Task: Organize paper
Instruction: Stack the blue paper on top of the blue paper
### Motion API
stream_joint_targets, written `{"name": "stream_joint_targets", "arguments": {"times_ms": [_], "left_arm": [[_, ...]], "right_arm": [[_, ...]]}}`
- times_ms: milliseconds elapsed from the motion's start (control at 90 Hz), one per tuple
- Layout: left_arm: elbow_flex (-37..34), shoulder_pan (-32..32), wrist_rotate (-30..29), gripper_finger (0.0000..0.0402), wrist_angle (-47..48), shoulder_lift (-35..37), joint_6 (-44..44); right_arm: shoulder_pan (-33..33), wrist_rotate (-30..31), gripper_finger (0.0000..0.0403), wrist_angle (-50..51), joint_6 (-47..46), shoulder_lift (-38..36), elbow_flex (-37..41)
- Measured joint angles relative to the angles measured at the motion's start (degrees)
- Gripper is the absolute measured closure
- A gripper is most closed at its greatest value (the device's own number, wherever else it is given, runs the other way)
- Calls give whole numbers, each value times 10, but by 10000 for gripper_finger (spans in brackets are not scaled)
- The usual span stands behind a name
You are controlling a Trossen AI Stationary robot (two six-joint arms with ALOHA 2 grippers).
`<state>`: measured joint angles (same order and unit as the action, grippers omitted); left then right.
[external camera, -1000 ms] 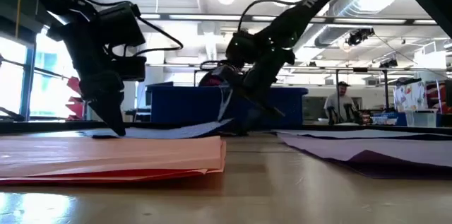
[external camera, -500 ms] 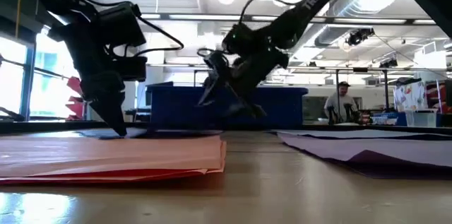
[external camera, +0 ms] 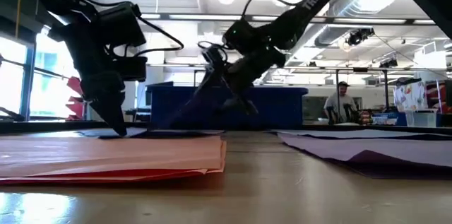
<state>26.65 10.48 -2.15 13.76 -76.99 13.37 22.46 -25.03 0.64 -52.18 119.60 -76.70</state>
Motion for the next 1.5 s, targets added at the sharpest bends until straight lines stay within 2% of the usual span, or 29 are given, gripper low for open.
{"name": "stream_joint_targets", "arguments": {"times_ms": [278,433,589,744,933,1067,1211,1333,1500], "left_arm": [[0,0,0,401,0,0,0],[0,0,0,402,0,0,0],[0,0,0,402,0,0,0],[0,0,1,402,0,0,0],[0,0,1,402,0,0,0],[0,0,1,402,-1,0,0],[0,0,1,402,-1,0,0],[0,0,1,402,-1,0,0],[0,0,1,402,-1,0,0]], "right_arm": [[17,11,156,-3,-15,0,0],[15,-82,156,-57,47,1,-1],[19,1,156,-1,1,1,1],[23,-45,156,-54,54,-1,-1],[29,-48,156,-54,46,0,-1],[30,-104,156,-67,62,0,-1],[32,-76,158,-67,44,0,-1],[23,-50,203,-72,42,0,-1],[9,-37,332,-71,36,0,-1]]}}
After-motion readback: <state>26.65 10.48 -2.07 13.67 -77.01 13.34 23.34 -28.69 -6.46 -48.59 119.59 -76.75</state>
